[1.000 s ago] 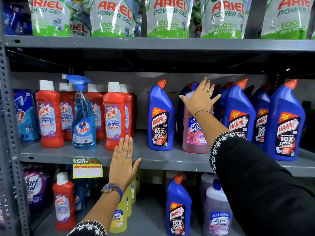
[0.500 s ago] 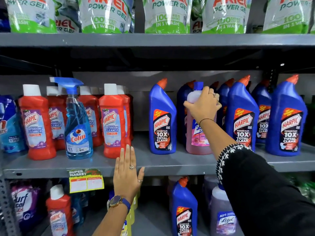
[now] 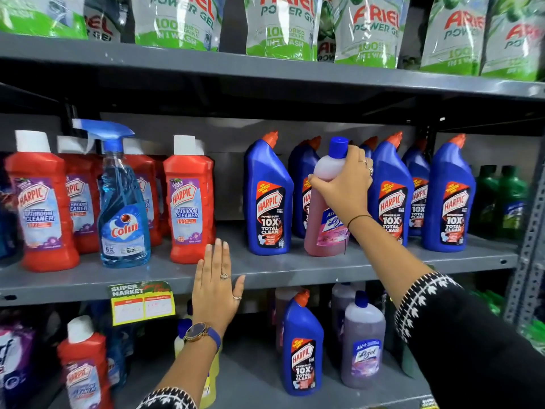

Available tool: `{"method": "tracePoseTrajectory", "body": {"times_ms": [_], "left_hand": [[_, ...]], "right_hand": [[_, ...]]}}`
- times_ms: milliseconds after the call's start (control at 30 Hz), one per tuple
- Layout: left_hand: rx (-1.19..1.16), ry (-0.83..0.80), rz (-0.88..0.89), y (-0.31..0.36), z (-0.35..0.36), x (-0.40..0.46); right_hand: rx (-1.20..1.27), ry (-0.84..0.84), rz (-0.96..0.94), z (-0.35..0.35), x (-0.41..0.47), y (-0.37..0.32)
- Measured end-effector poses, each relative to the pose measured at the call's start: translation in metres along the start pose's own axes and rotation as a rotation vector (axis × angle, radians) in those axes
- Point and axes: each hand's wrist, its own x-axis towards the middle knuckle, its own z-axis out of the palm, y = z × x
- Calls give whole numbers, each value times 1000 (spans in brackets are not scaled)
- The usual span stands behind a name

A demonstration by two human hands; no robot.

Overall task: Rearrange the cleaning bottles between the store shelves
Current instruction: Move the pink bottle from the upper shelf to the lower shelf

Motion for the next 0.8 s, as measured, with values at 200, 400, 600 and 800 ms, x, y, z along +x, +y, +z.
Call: {"method": "tracePoseTrajectory", "body": {"times_ms": [200,400,600,800], "left_hand": [[18,64,54,-4,8,1],[6,94,125,-10,11,-2],[16,163,160,-11,14,-4],[56,179,173,-11,14,-2]], "right_hand": [[213,113,-94,-25,-34,-24],[369,119,-161,-50,-89,-59],[423,85,-366,-59,-147,-73],[475,62,-349,-48,-188,-56]]}}
